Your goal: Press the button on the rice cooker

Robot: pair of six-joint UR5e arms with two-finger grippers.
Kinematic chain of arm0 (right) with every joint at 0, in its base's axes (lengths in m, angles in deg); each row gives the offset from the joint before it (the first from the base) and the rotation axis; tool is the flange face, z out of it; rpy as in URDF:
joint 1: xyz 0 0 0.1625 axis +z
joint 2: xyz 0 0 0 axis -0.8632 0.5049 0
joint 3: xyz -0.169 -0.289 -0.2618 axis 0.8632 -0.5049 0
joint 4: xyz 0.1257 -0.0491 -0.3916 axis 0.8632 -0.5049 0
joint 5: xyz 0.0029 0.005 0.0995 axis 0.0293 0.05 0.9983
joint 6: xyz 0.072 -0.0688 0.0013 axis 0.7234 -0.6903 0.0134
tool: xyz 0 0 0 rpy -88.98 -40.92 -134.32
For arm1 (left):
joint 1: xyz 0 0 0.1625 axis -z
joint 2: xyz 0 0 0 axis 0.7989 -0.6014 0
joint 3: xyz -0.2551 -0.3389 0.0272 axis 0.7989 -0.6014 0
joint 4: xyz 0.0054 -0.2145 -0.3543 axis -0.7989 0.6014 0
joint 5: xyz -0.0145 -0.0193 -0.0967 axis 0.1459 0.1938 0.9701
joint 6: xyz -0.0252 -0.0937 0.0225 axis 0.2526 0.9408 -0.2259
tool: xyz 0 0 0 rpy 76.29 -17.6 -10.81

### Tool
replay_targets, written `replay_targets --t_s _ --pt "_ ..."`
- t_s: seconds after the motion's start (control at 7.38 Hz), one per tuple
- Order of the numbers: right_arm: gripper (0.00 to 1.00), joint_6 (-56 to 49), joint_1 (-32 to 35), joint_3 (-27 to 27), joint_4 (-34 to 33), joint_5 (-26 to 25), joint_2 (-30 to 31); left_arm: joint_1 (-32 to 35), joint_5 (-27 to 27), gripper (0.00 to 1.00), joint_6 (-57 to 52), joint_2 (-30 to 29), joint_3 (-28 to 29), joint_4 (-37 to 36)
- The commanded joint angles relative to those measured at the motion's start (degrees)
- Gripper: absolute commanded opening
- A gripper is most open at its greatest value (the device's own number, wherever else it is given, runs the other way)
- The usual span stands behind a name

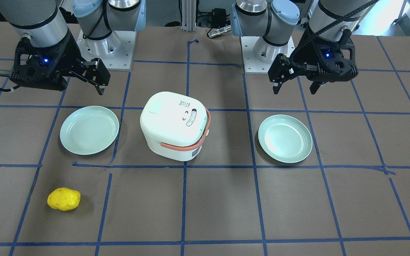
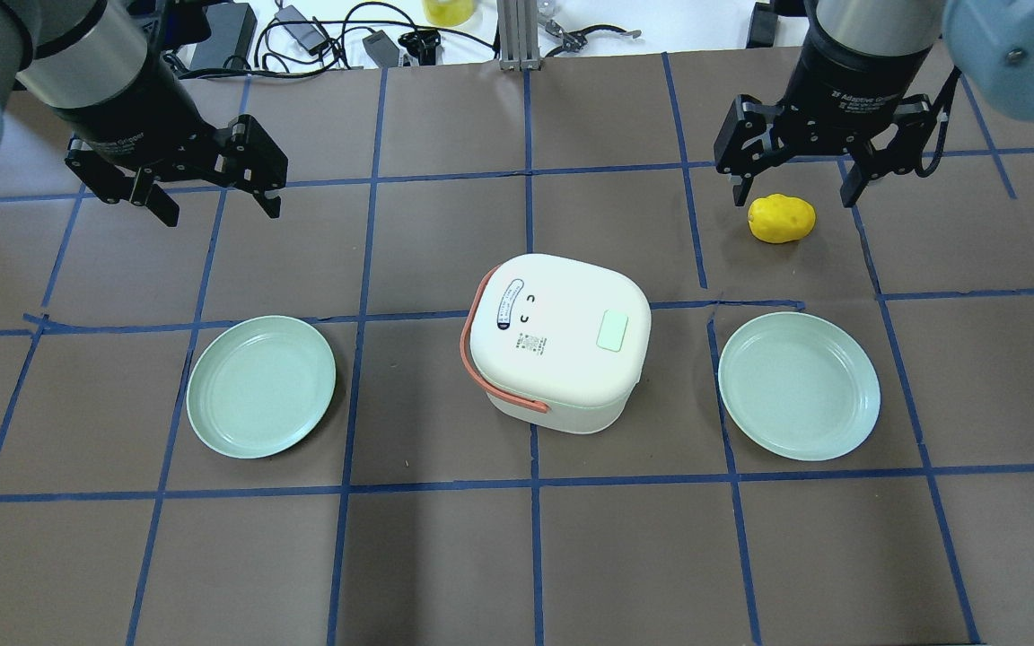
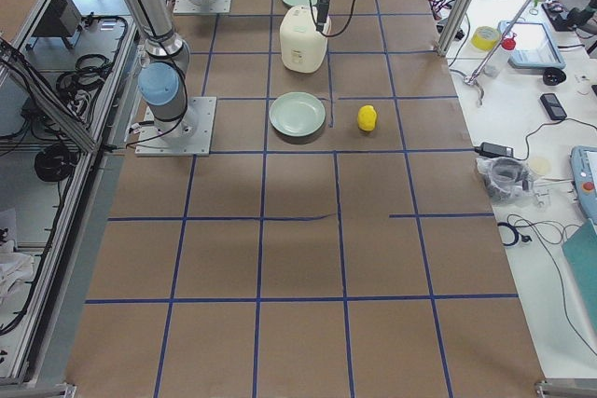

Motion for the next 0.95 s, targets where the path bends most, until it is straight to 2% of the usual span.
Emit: replay_targets --t_s 0.0,0.81 --pt "1.00 0.1 0.1 0.1 0.1 0.1 0.0 0.0 0.0 1.00 0.0 0.0 0.1 0.0" --pt "1.00 0.6 0.3 0.4 0.1 0.1 0.0 0.0 0.0 1.00 0.0 0.0 0.1 0.0"
